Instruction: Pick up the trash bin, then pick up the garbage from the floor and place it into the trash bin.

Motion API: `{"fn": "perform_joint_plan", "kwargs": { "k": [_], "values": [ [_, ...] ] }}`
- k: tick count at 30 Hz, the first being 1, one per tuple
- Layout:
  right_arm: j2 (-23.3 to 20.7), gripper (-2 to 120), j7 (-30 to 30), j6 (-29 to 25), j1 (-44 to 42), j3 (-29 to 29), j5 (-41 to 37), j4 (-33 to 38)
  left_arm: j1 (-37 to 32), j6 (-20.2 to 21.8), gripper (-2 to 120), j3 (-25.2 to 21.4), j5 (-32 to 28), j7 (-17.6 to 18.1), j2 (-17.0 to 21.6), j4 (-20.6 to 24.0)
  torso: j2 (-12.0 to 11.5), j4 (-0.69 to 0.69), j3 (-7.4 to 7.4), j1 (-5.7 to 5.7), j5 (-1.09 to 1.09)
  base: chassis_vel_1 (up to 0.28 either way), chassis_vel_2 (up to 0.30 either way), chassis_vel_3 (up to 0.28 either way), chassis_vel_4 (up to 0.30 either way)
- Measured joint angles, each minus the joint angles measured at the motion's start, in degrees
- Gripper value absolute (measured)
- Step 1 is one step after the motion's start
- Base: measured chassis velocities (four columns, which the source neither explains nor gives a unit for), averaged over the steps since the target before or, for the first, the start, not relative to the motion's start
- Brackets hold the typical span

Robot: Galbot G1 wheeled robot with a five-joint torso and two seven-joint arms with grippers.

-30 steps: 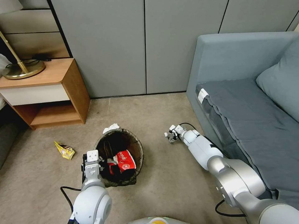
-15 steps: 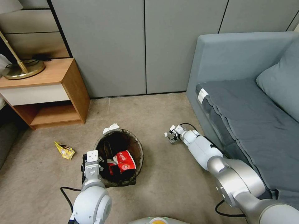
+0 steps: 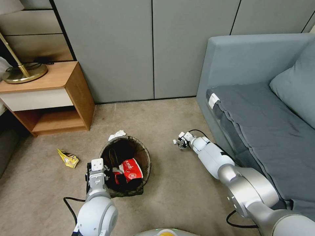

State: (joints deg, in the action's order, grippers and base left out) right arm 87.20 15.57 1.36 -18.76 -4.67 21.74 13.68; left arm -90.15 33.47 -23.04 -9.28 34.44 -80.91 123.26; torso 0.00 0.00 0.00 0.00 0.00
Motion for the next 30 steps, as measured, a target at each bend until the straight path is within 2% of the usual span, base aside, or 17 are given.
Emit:
{"fn": "perform_joint_plan", "kwargs": {
  "k": [2,3,6,7,10,11,14,20,30],
  "values": [
    [0.1,58,0.0,0.0,-0.1,0.0,0.0,-0.1,0.0,0.0,0,0.0,0.1,0.0,-0.1,0.0,0.0,0.00,0.00,0.00,0.00,0.000,0.000,0.000,0.000],
    [0.1,58,0.0,0.0,-0.1,0.0,0.0,-0.1,0.0,0.0,0,0.0,0.1,0.0,-0.1,0.0,0.0,0.00,0.00,0.00,0.00,0.000,0.000,0.000,0.000],
    [0.1,42,0.0,0.0,-0.1,0.0,0.0,-0.2,0.0,0.0,0,0.0,0.1,0.0,-0.1,0.0,0.0,0.00,0.00,0.00,0.00,0.000,0.000,0.000,0.000],
    [0.1,42,0.0,0.0,-0.1,0.0,0.0,-0.2,0.0,0.0,0,0.0,0.1,0.0,-0.1,0.0,0.0,0.00,0.00,0.00,0.00,0.000,0.000,0.000,0.000],
    [0.0,29,0.0,0.1,0.0,0.0,0.0,-0.2,-0.1,-0.1,0,0.0,0.2,0.0,-0.1,0.0,0.0,0.00,0.00,0.00,0.00,0.000,0.000,0.000,0.000],
    [0.0,29,0.0,0.1,0.0,0.0,0.0,-0.2,-0.1,-0.1,0,0.0,0.2,0.0,-0.1,0.0,0.0,0.00,0.00,0.00,0.00,0.000,0.000,0.000,0.000],
    [-0.1,18,0.0,0.1,0.0,0.0,0.0,-0.2,0.0,-0.1,0,0.1,0.2,0.0,-0.1,-0.3,0.0,0.00,0.00,0.00,0.00,0.000,0.000,0.000,0.000],
    [-0.2,8,0.0,0.1,-0.1,0.0,0.0,-0.2,0.2,-0.1,0,0.3,0.2,0.0,-0.1,-0.6,0.0,0.01,0.00,0.00,0.00,0.000,0.000,0.000,0.000],
    [-0.4,8,0.0,-0.6,-0.5,-0.1,-0.3,-0.3,0.4,-0.1,0,0.4,0.2,-0.1,-0.1,-0.9,0.0,0.00,0.00,0.00,0.00,0.000,0.000,0.000,0.000]
  ]
}}
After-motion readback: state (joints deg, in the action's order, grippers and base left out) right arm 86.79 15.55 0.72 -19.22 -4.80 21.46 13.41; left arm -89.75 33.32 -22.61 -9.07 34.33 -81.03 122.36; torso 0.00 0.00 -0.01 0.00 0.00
